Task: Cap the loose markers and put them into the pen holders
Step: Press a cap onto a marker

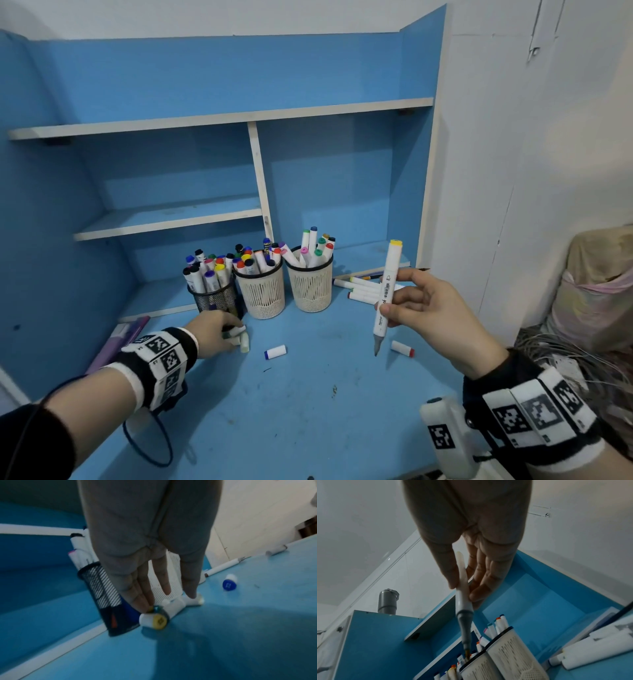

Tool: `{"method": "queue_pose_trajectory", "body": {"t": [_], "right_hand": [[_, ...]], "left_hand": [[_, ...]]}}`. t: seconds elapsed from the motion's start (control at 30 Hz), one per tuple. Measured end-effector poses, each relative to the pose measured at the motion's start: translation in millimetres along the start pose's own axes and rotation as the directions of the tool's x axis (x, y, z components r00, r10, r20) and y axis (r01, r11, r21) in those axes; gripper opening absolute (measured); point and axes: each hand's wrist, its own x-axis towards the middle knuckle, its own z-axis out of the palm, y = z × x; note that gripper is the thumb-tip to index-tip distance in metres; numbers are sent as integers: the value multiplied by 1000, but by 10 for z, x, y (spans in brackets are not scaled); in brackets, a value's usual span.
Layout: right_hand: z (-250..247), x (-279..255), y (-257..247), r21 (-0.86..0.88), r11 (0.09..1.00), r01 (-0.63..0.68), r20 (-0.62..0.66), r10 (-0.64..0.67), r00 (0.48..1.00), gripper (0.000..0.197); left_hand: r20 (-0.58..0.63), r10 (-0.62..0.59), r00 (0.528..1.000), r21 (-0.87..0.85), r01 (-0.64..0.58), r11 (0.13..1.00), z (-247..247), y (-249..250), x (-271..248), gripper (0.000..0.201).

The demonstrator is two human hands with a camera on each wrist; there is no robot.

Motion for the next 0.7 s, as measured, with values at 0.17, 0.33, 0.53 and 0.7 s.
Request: {"method": "queue_pose_trajectory", "body": {"t": [0.17, 0.33, 0.53, 0.7], "right_hand": [[122, -84, -28, 50, 999, -8, 17, 7, 1000, 32], [157, -138, -21, 68, 997, -27, 10, 26, 1000, 32], [125, -181, 51, 85, 995, -47, -15, 49, 999, 30], [133, -190, 86, 108, 992, -65, -20, 67, 998, 30]], "left_hand": [[-17, -27, 999, -23, 27, 999, 73, -40, 35, 39], [2, -7, 1000, -70, 7, 998, 132, 67, 95, 39], [-94, -20, 995, -122, 8, 993, 72, -41, 96, 31], [-50, -110, 993, -62, 107, 992, 2, -290, 14, 31]]}}
